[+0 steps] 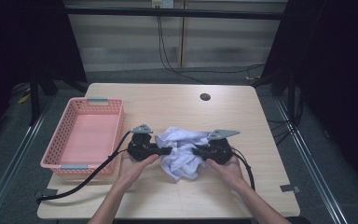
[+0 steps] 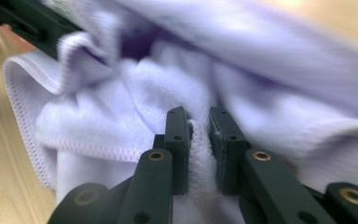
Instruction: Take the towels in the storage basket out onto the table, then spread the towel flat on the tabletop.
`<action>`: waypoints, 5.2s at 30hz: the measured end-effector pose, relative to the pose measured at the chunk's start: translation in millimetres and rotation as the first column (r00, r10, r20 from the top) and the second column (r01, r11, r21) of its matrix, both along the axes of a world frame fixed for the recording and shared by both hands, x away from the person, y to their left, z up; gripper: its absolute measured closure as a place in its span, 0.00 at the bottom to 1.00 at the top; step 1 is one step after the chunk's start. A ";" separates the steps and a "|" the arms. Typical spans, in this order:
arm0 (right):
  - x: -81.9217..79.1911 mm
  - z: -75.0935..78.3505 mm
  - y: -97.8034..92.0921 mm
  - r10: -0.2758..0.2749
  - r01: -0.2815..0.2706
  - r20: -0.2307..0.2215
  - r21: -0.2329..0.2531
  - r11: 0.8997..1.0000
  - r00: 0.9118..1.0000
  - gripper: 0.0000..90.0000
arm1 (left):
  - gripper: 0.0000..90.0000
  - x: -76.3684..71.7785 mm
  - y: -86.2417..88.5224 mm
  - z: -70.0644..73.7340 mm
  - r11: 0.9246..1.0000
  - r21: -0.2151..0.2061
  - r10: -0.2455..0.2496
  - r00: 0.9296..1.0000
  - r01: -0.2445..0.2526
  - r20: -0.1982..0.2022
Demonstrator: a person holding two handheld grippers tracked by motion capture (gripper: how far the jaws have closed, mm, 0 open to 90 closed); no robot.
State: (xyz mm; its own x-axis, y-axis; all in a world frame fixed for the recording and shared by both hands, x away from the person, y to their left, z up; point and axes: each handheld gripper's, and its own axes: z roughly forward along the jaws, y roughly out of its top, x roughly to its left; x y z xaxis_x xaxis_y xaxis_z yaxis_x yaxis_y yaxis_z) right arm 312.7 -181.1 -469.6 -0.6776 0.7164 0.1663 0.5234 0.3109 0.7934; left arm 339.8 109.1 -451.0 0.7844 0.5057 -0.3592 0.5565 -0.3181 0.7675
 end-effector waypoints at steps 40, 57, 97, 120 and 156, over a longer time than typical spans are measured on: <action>63.5 59.3 -181.0 -0.464 0.459 0.104 0.069 0.886 0.880 0.76 | 0.65 -71.9 60.3 6.2 0.997 -0.070 0.021 0.999 -0.024 -0.037; -3.9 44.3 -126.2 -0.253 0.248 0.106 0.062 0.967 0.962 0.46 | 0.43 -52.8 44.9 19.2 0.998 -0.049 0.031 0.999 -0.029 0.042; 15.3 -0.7 -93.7 -0.210 0.211 0.028 -0.072 0.975 0.977 0.42 | 0.60 -50.7 34.0 -19.2 1.000 0.006 -0.017 1.000 0.017 -0.020; -40.3 -34.7 -12.4 0.132 -0.132 -0.013 -0.146 0.980 0.991 0.55 | 0.91 -38.8 17.0 -47.6 0.971 0.227 -0.077 0.997 0.070 0.022; 29.7 12.9 -59.2 -0.027 0.027 -0.014 0.035 0.999 1.000 0.55 | 0.95 4.6 24.9 -4.2 0.973 -0.189 0.135 0.991 -0.131 0.009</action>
